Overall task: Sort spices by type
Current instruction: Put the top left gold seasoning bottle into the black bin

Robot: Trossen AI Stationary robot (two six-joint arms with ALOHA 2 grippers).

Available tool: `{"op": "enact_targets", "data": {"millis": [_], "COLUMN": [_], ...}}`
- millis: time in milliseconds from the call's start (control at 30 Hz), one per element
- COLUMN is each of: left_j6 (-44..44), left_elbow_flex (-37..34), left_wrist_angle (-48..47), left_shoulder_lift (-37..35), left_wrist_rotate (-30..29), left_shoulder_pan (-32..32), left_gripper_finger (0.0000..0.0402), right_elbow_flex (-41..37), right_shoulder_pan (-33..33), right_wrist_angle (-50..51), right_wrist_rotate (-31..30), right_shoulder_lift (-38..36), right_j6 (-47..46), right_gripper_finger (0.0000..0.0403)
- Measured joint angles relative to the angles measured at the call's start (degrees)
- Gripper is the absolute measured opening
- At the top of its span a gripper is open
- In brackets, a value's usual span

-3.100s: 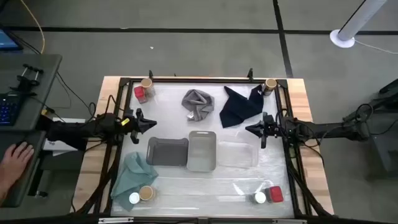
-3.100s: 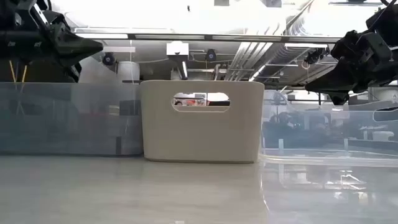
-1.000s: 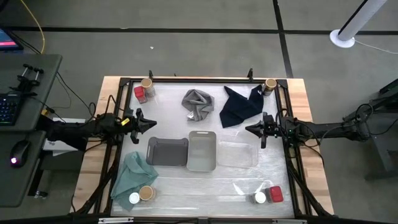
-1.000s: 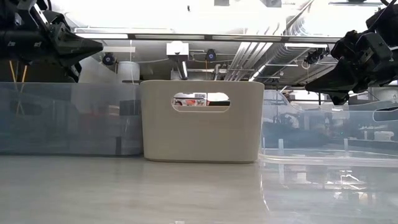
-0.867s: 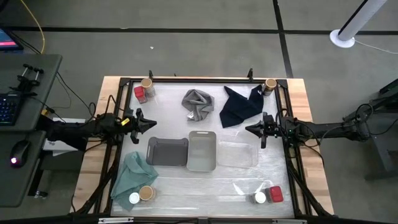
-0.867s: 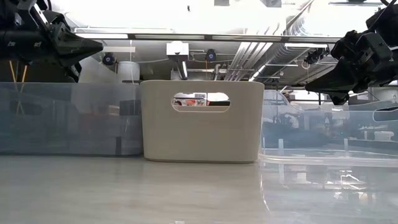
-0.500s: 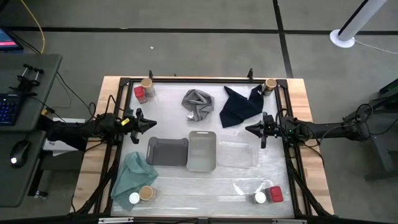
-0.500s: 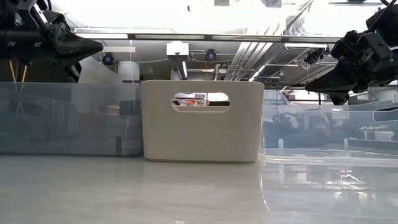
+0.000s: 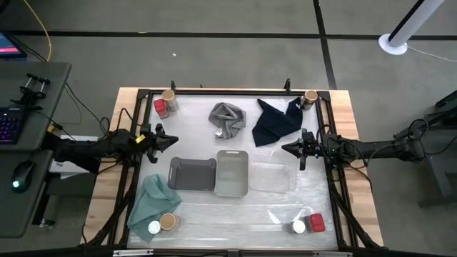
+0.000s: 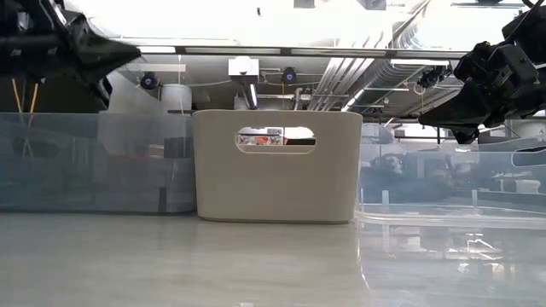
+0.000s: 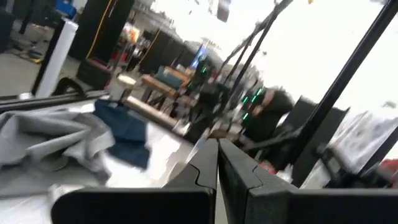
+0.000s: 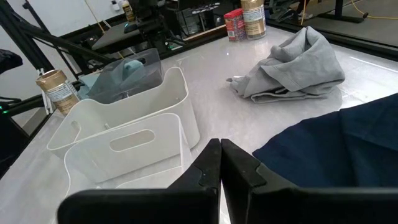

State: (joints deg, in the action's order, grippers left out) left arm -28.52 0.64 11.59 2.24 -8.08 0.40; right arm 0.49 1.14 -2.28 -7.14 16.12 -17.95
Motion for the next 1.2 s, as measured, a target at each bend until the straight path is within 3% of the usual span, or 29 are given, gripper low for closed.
{"op": "enact_targets", "data": {"millis": [100, 233, 367, 500, 600, 700, 800, 900, 1000, 1200], "left_j6": [-4.88, -13.94, -14.03, -14.76, -10.36, -4.04, -0.08, 4.55, 9.97, 16.44], "left_elbow_flex": [0.0, 0.0, 1.12, 7.47, 15.87, 27.35, 41.96, 57.2, 69.89, 81.53], "left_wrist_angle": [4.87, 12.36, 17.82, 17.86, 15.83, 4.37, -16.76, -40.07, -55.93, -70.22], "left_shoulder_lift": [0.0, 0.24, 2.94, 10.7, 19.72, 28.85, 37.37, 46.32, 55.57, 71.74], "left_wrist_rotate": [-1.69, -9.81, -12.72, -12.54, -11.47, -9.7, -11.09, -14.0, -14.3, -1.68], "left_shoulder_pan": [-0.02, -0.02, -0.08, -1.17, -1.86, -0.88, 3.32, 11.89, 23.18, 42.71], "left_gripper_finger": [0.0, 0.0, 0.0011, 0.0048, 0.0088, 0.0132, 0.0174, 0.0205, 0.0223, 0.0236], "right_elbow_flex": [0.0, 0.0, 0.0, 0.0, -0.02, 0.0, 0.0, 0.0, 0.0, 0.0], "right_shoulder_pan": [-0.01, 0.01, -0.01, 0.01, -0.01, 0.01, 0.01, 0.01, 0.01, -0.01], "right_wrist_angle": [0.0, 0.02, 0.02, 0.06, 0.08, 0.11, 0.13, 0.13, 0.16, 0.17], "right_wrist_rotate": [0.0, 0.0, 0.0, 0.0, 0.0, 0.0, 0.0, 0.0, 0.0, 0.0], "right_shoulder_lift": [0.0, 0.0, -0.02, -0.01, 0.0, 0.0, -0.01, 0.0, -0.01, 0.0], "right_j6": [0.01, 0.01, 0.01, 0.01, -0.01, 0.01, 0.0, -0.01, -0.01, 0.01], "right_gripper_finger": [0.0001, 0.0001, 0.0001, 0.0001, 0.0001, 0.0001, 0.0001, 0.0001, 0.0001, 0.0001]}}
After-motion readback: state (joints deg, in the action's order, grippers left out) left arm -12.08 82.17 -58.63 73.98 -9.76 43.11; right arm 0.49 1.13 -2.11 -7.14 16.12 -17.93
